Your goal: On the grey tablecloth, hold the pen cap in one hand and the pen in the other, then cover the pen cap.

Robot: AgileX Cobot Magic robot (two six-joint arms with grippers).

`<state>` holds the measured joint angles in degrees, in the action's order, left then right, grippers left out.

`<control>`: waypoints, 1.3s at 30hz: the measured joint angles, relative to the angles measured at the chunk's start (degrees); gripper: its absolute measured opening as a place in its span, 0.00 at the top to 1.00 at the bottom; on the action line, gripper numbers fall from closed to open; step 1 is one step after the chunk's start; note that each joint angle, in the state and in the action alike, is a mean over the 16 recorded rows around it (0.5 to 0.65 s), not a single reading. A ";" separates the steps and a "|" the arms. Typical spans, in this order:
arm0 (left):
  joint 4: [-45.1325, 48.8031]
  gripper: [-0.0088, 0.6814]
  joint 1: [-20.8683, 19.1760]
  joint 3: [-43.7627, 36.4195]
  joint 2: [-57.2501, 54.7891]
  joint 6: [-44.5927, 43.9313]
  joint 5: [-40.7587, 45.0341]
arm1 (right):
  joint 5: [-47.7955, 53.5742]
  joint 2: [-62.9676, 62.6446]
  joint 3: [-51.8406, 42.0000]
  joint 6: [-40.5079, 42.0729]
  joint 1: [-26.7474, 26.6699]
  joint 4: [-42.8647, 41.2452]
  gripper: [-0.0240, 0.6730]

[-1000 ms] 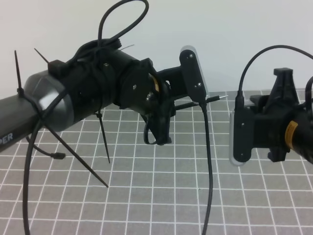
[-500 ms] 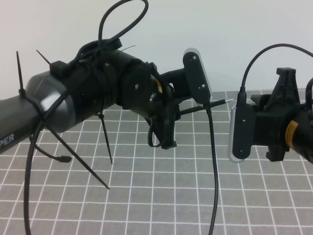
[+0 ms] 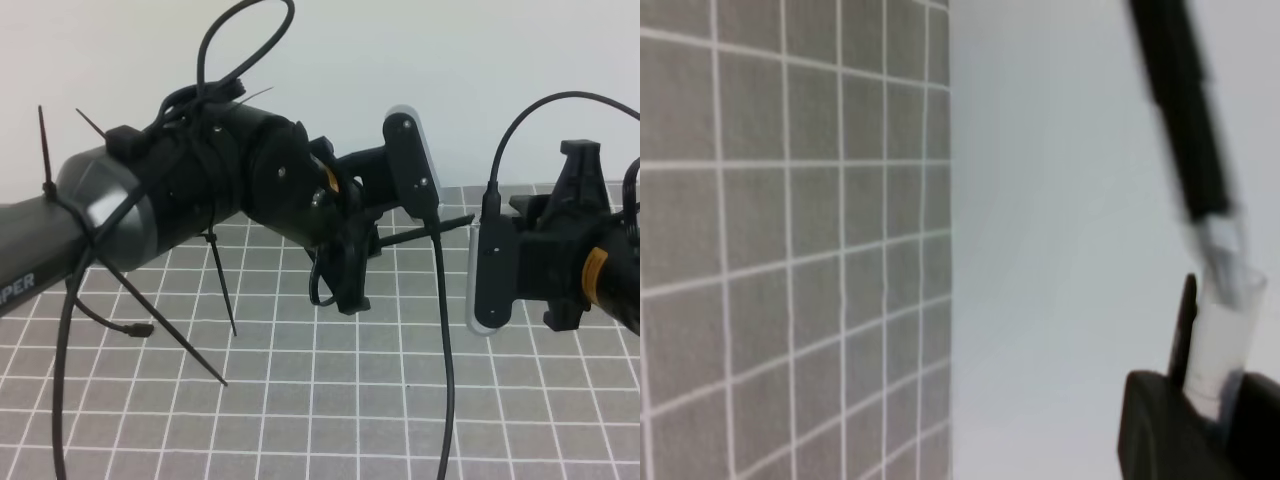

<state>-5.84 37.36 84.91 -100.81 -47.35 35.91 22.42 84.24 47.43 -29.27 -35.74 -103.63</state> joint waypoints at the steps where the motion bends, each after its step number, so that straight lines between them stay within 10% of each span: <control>1: 0.03 0.93 0.00 0.00 -0.04 -0.02 0.09 | 0.85 0.00 0.00 -0.88 0.03 0.01 0.97; 21: 5.98 0.93 0.00 0.00 0.42 0.19 8.27 | -4.88 -6.26 1.55 -8.78 12.27 24.74 0.97; 29: 9.74 0.93 0.00 0.00 1.90 -0.65 11.05 | 2.10 -7.79 7.49 24.91 15.41 63.11 0.97; 39: 8.21 0.93 0.01 0.00 3.05 -4.65 12.77 | 36.28 -1.55 25.22 76.97 14.87 106.46 0.97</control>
<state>2.38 37.37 84.91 -97.76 -52.00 48.68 58.70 82.69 72.66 47.70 -20.88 2.83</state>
